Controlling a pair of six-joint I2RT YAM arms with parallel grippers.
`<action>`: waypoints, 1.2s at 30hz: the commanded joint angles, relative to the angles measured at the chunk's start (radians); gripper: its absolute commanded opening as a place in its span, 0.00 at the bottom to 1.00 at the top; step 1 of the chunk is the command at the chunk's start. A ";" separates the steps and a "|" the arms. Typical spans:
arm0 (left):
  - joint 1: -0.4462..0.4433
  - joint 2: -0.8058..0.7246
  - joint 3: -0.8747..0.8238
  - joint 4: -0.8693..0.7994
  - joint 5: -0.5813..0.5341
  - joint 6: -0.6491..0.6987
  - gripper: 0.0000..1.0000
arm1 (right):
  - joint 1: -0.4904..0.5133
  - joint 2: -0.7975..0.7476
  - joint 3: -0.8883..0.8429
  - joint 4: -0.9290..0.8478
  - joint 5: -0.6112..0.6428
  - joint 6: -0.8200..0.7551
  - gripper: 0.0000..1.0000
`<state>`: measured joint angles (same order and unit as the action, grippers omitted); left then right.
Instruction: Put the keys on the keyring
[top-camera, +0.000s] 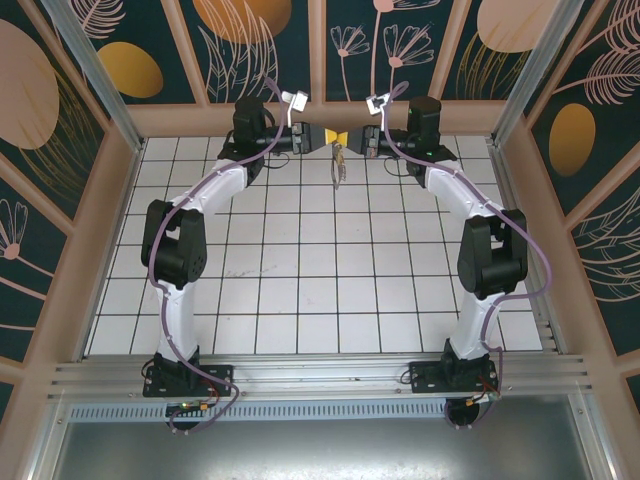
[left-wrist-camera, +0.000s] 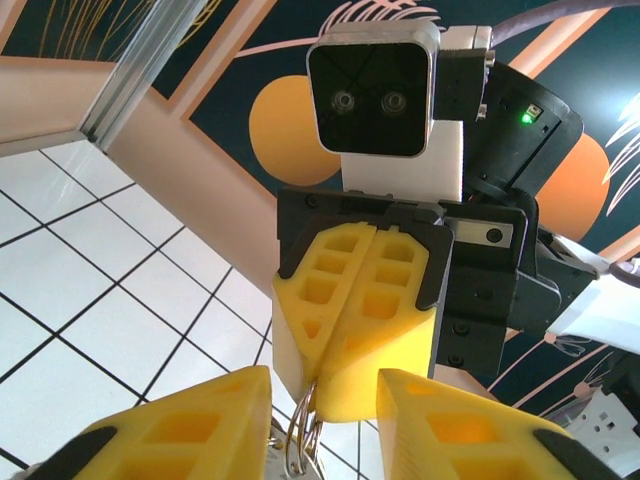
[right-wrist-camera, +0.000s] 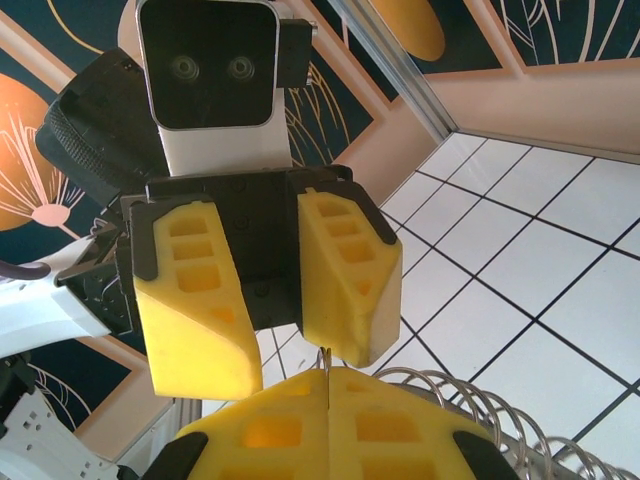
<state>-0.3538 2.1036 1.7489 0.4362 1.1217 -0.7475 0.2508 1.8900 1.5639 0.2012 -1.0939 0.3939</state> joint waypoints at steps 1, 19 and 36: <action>-0.008 0.017 0.034 0.000 0.029 0.005 0.29 | 0.008 -0.003 0.036 0.009 -0.020 -0.025 0.00; -0.011 0.007 0.017 0.021 0.059 0.014 0.00 | 0.004 0.002 0.029 0.036 -0.009 -0.008 0.00; -0.012 -0.069 -0.115 0.376 -0.078 -0.266 0.00 | -0.046 -0.333 -0.511 0.450 0.395 0.192 0.43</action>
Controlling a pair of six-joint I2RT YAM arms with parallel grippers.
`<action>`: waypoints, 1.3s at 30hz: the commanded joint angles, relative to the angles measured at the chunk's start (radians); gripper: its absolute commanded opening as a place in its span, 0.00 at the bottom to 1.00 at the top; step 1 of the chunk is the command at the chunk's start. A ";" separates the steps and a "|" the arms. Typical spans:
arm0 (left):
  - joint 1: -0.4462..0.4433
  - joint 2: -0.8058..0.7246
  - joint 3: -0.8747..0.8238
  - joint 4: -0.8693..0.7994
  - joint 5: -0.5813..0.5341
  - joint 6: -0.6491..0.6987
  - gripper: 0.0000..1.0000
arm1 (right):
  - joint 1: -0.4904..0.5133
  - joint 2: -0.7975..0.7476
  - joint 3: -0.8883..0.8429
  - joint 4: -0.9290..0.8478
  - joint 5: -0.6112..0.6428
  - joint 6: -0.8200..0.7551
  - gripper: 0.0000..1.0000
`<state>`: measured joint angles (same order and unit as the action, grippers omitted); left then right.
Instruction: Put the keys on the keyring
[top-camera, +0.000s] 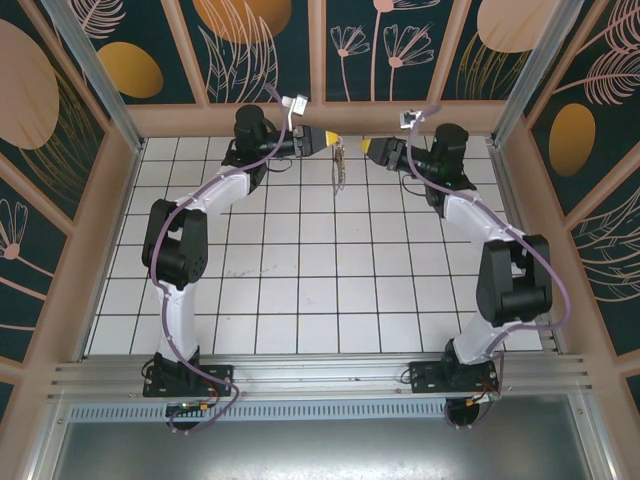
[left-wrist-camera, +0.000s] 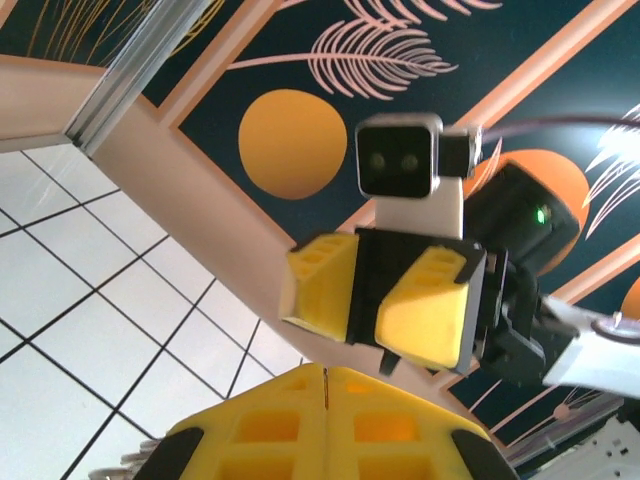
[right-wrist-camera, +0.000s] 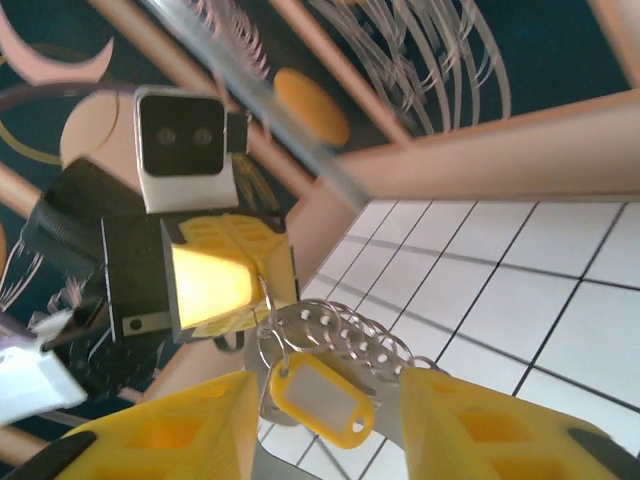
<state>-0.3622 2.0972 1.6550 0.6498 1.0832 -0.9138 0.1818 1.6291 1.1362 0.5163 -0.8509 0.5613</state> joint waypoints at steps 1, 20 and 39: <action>-0.003 -0.066 -0.027 0.180 -0.048 -0.119 0.00 | 0.035 -0.088 -0.113 0.143 0.184 0.015 0.44; -0.009 -0.106 -0.071 0.192 -0.107 -0.149 0.00 | 0.260 -0.126 -0.181 0.152 0.502 -0.206 0.47; -0.020 -0.101 -0.049 0.175 -0.109 -0.142 0.00 | 0.262 -0.041 -0.045 0.080 0.492 -0.231 0.28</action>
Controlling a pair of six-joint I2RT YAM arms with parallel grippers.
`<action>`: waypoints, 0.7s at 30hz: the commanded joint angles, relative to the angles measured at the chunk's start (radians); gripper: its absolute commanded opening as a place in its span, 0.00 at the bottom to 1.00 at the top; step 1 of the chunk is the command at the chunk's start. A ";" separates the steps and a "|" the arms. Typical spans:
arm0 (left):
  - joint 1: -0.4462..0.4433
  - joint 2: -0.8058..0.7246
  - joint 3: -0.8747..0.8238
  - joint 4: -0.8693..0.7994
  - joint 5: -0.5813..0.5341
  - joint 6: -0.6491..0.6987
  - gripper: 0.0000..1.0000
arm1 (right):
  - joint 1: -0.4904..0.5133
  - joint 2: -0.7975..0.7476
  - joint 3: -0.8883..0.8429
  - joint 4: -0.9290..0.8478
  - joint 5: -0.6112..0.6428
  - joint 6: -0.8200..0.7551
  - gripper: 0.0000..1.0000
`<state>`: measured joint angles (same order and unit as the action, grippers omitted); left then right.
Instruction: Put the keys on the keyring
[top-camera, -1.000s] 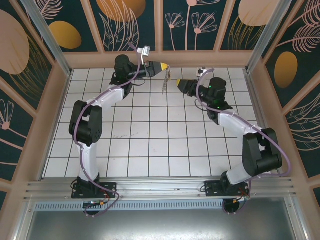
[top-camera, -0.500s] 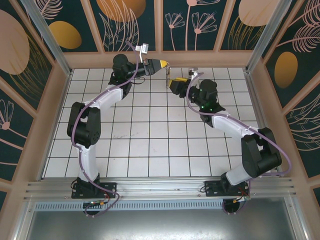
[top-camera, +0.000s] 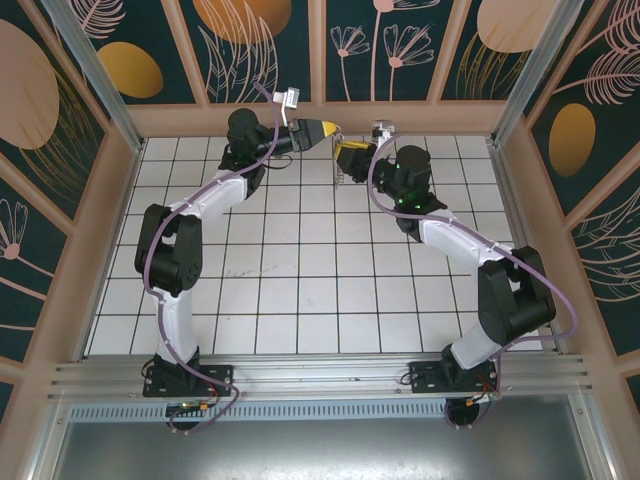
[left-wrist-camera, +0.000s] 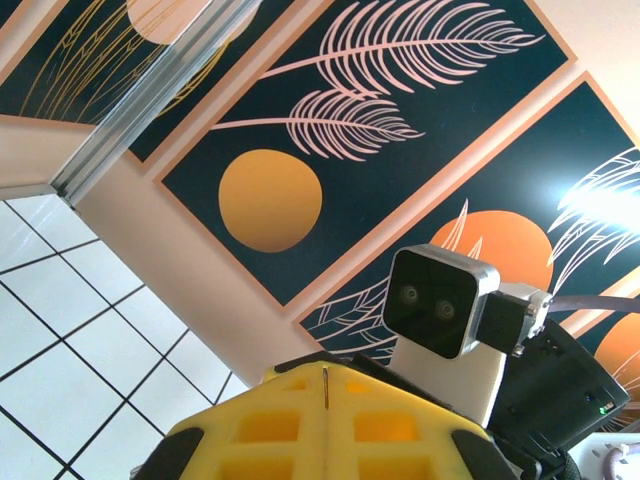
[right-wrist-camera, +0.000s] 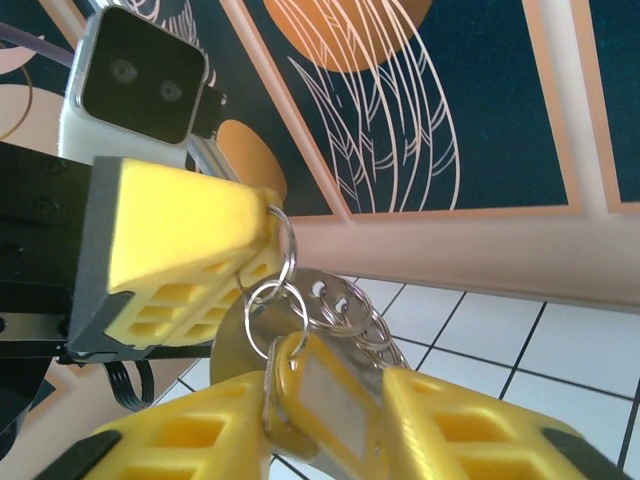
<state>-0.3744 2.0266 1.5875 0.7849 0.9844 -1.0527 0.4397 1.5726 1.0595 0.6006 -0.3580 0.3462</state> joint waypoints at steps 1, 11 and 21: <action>-0.008 -0.031 0.020 0.040 -0.010 -0.004 0.00 | 0.004 0.017 0.030 -0.002 -0.005 -0.016 0.25; -0.007 -0.031 0.020 0.036 -0.015 0.006 0.00 | 0.005 0.007 0.021 -0.005 -0.047 -0.018 0.00; -0.008 -0.030 0.017 0.050 -0.028 0.002 0.00 | 0.036 0.001 0.011 -0.005 -0.071 -0.013 0.00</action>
